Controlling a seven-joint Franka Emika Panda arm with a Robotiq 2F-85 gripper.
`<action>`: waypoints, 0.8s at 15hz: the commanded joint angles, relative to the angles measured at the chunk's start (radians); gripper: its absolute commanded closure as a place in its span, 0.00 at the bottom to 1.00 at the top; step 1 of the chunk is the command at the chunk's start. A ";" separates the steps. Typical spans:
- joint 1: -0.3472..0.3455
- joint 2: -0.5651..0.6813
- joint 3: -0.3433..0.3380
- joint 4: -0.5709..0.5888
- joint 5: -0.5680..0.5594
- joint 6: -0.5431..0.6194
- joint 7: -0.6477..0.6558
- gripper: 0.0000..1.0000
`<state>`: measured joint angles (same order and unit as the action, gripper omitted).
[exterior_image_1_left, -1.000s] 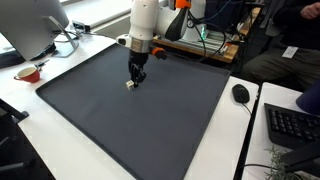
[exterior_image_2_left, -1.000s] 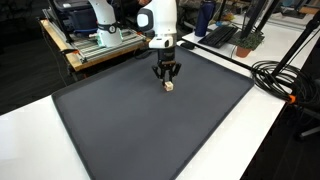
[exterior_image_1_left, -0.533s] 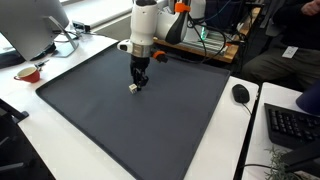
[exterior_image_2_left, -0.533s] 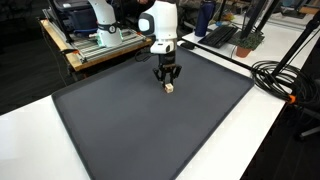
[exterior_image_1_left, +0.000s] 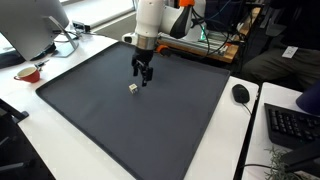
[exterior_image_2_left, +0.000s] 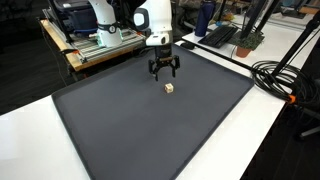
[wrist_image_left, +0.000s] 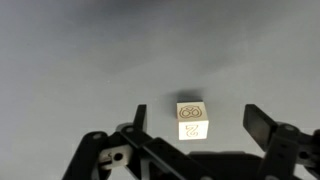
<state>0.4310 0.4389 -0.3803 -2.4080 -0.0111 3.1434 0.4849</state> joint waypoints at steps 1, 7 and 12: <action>0.000 -0.238 0.004 -0.248 -0.018 0.140 -0.045 0.00; -0.153 -0.430 0.132 -0.368 0.074 0.428 -0.088 0.00; -0.156 -0.453 0.118 -0.353 0.037 0.544 -0.063 0.00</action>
<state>0.2752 -0.0145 -0.2618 -2.7607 0.0258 3.6890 0.4215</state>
